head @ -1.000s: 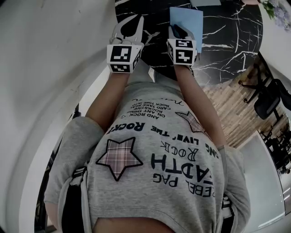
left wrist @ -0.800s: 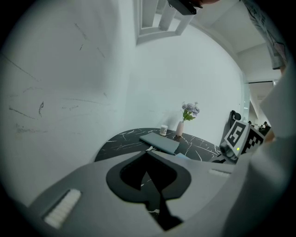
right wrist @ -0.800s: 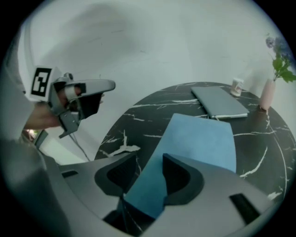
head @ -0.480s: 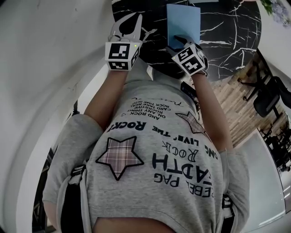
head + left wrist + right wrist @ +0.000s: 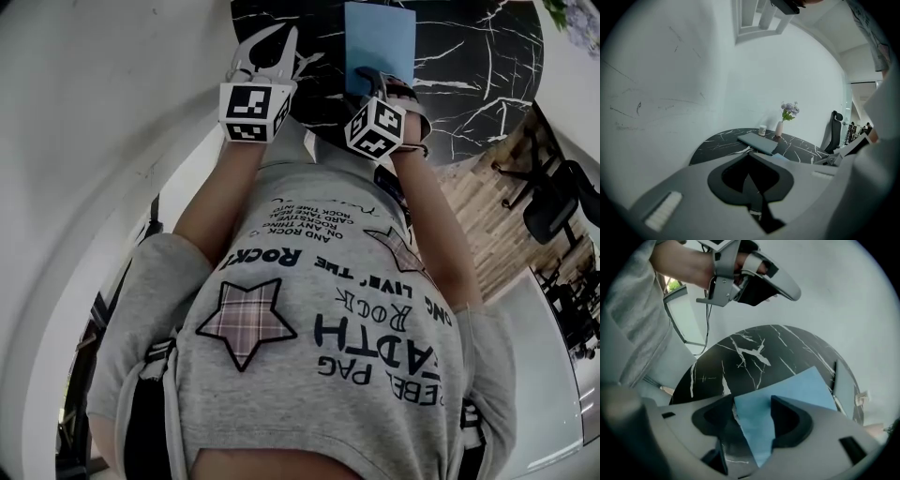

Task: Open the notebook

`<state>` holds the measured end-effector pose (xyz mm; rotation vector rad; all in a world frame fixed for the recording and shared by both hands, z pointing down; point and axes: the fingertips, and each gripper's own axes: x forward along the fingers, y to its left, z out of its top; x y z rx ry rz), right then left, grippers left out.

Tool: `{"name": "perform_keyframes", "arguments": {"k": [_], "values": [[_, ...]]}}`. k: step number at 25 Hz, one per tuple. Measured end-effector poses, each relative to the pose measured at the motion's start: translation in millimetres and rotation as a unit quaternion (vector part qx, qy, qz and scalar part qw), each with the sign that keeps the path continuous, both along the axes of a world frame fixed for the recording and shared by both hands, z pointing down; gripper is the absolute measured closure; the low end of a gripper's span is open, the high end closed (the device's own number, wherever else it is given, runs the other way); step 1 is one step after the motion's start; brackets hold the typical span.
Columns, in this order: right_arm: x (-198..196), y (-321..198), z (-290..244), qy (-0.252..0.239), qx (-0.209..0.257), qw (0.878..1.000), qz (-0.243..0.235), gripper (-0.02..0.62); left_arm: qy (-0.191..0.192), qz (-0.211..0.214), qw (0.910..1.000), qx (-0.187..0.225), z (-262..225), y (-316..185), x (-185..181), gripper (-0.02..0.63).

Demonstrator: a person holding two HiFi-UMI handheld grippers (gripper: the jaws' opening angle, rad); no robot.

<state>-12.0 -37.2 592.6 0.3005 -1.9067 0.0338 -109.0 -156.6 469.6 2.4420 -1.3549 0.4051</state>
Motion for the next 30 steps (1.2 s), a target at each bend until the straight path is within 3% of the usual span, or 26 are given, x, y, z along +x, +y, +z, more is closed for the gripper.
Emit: {"name": "perform_keyframes", "arguments": {"k": [11, 14, 16, 21, 25, 28, 30], "values": [[-3, 0, 0, -0.004, 0.015, 1.000, -0.001, 0.382, -0.003, 0.001, 1.0000, -0.002, 3, 2, 3, 0.597], [-8, 3, -7, -0.014, 0.032, 0.999, -0.015, 0.509, -0.003, -0.001, 1.0000, -0.001, 2, 2, 2, 0.597], [-9, -2, -13, -0.022, 0.041, 0.999, -0.005, 0.531, -0.002, -0.001, 1.0000, -0.001, 2, 2, 2, 0.597], [-9, -16, -28, -0.052, 0.041, 0.997, 0.035, 0.546, 0.006, 0.002, 1.0000, 0.003, 0, 3, 2, 0.597], [-4, -21, -44, -0.096, 0.036, 0.990, 0.094, 0.555, 0.008, 0.002, 1.0000, 0.004, -1, 2, 2, 0.597], [5, -24, -57, -0.145, 0.022, 0.976, 0.160, 0.561, 0.002, 0.007, 1.0000, 0.005, -1, 1, 6, 0.597], [12, -27, -66, -0.193, 0.002, 0.956, 0.219, 0.563, 0.001, 0.013, 0.9999, 0.005, -1, 1, 11, 0.597]]}}
